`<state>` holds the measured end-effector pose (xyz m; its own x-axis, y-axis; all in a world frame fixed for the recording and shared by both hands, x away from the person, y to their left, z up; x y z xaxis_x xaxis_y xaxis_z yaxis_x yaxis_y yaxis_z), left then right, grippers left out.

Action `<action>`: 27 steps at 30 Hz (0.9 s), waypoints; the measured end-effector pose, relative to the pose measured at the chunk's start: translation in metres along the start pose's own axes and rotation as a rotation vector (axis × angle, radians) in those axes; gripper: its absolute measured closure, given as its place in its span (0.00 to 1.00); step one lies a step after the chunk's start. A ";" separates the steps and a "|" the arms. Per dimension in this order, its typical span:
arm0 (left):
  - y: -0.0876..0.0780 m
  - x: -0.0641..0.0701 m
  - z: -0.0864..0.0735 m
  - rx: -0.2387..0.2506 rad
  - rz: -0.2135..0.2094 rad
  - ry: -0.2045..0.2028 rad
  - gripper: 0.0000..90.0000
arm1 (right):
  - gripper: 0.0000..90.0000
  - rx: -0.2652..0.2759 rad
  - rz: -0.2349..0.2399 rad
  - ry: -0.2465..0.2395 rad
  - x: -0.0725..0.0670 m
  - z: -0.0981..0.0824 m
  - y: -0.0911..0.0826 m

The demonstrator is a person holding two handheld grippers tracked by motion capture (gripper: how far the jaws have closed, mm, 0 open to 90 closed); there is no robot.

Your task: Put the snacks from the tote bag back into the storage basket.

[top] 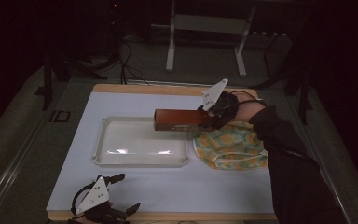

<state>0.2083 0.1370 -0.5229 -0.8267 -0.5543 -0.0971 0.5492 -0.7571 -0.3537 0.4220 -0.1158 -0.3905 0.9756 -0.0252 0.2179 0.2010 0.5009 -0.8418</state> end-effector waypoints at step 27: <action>-0.001 0.000 0.000 0.004 -0.013 0.002 0.00 | 0.48 0.126 0.086 -0.046 -0.020 0.050 0.048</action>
<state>0.2076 0.1374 -0.5232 -0.8343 -0.5432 -0.0946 0.5385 -0.7658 -0.3516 0.4077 -0.0483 -0.4106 0.9832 0.0602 0.1723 0.1015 0.6040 -0.7905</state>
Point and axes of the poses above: each handheld gripper's, and its own axes: y roughly forward along the jaws, z roughly out of its top, x roughly to its right, the point moved 7 cm from there along y, roughly forward along the jaws, and after that the axes turned 7 degrees about y, right-handed, at the moved point
